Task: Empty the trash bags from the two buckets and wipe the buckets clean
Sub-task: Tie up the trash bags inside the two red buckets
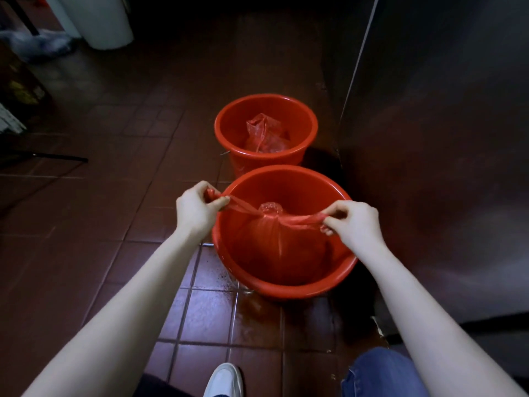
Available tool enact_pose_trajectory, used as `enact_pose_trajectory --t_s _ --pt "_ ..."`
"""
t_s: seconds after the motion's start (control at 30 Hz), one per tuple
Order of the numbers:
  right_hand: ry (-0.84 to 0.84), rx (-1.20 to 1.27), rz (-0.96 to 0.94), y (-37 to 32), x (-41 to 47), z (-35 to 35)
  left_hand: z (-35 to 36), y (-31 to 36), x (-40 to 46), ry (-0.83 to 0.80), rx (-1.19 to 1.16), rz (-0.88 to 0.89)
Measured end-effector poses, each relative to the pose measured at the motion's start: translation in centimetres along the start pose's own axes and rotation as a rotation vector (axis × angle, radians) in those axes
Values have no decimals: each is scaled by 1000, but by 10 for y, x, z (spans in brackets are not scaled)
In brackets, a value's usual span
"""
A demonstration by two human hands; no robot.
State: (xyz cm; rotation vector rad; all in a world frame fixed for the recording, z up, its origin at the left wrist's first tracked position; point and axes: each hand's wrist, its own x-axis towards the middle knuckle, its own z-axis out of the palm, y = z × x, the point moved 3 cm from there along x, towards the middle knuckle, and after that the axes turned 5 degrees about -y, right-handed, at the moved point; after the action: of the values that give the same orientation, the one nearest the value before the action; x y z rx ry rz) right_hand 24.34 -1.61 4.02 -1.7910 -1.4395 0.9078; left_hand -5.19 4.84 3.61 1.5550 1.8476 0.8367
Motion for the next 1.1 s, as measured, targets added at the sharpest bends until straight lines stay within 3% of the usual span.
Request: enact_pose_trajectory --t_s 0.07,0.17,0.23,0.33,0.43,0.57,0.67,0.77,0.83,0.93,1.0,1.1 --pt "41 39 25 11 -7 -9 -8 -5 3 41 -81 -72" --pt "55 19 118 26 -14 -13 -15 -30 -2 66 -340 -312" --pt "89 4 130 25 -8 -12 -12 -31 -6 88 -340 -337" --pt "172 2 107 17 1 -13 -6 -18 -14 120 -158 -211" --pt "157 20 22 2 4 -6 11 -4 -20 4 -200 -15" --pt "-57 -182 -133 -9 6 30 40 15 -33 -214 -11 183" --pt "-257 -99 -73 8 2 39 59 7 -42 -507 117 221" --pt "-114 -245 -69 34 -10 28 71 0 -52 -604 318 348" --pt "-8 -401 35 54 -25 23 88 -5 -65 -683 444 402" --pt "-15 -476 176 78 -44 33 110 -7 -83 -872 574 450" --pt "29 -425 153 84 -47 36 110 -3 -85 -860 627 501" --pt "85 -383 114 85 -45 35 93 2 -80 -700 629 593"
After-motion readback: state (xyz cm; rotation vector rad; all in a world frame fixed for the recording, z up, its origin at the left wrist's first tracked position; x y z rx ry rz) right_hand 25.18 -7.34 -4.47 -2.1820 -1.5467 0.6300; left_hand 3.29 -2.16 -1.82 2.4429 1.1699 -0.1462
